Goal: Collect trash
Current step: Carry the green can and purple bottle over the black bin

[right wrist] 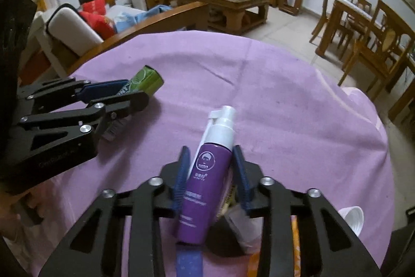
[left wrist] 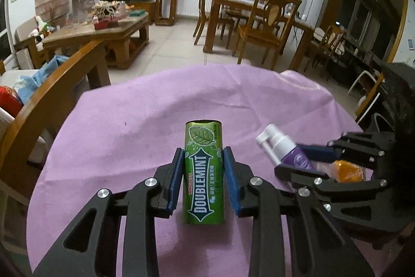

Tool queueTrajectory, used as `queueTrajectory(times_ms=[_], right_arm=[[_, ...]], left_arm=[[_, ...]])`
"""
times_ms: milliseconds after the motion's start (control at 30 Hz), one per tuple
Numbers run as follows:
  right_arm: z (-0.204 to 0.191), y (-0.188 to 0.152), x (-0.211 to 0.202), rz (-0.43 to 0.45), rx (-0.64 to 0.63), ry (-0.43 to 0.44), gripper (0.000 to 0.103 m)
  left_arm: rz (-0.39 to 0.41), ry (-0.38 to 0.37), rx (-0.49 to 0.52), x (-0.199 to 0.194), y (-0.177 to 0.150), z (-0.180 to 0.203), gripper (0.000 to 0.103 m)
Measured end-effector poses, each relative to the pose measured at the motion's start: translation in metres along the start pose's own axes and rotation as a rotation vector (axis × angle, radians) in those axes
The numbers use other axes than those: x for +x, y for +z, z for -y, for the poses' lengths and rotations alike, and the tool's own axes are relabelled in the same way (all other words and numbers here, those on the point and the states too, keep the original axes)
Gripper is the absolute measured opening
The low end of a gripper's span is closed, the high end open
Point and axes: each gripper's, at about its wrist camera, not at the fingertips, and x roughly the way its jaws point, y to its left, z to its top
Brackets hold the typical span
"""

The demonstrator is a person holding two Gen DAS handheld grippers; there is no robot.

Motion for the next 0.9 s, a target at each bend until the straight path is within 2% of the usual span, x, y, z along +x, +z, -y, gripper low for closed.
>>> queueTrajectory(times_ms=[67,167,367,467,633,733,900], right_arm=[[0.011,-0.003,-0.006,0.033,0.014,0.022,0.028],[0.031,-0.011,-0.038,0.142,0.075,0.091,0.027],[0.098,-0.047,-0.145,0.458,0.232,0.106,0.026],[0.139,-0.076,-0.195,0.582,0.295,0.049,0.026],[0.203,-0.129,-0.255,0.723,0.385,-0.077,0.026],[0.239,-0.174,-0.288,0.788,0.428,-0.179,0.026],[0.287,-0.234,-0.322,0.833,0.493,-0.305,0.026]], left_arm=[[0.048,-0.010,0.006,-0.008,0.001,0.001,0.031],[0.104,-0.044,-0.007,-0.018,0.003,-0.001,0.031],[0.239,-0.143,-0.022,-0.048,0.012,0.019,0.031],[0.266,-0.184,0.005,-0.057,0.014,0.044,0.031],[0.265,-0.237,0.074,-0.060,0.020,0.096,0.031],[0.258,-0.285,0.105,-0.059,0.025,0.129,0.031],[0.245,-0.379,0.176,-0.051,0.029,0.201,0.031]])
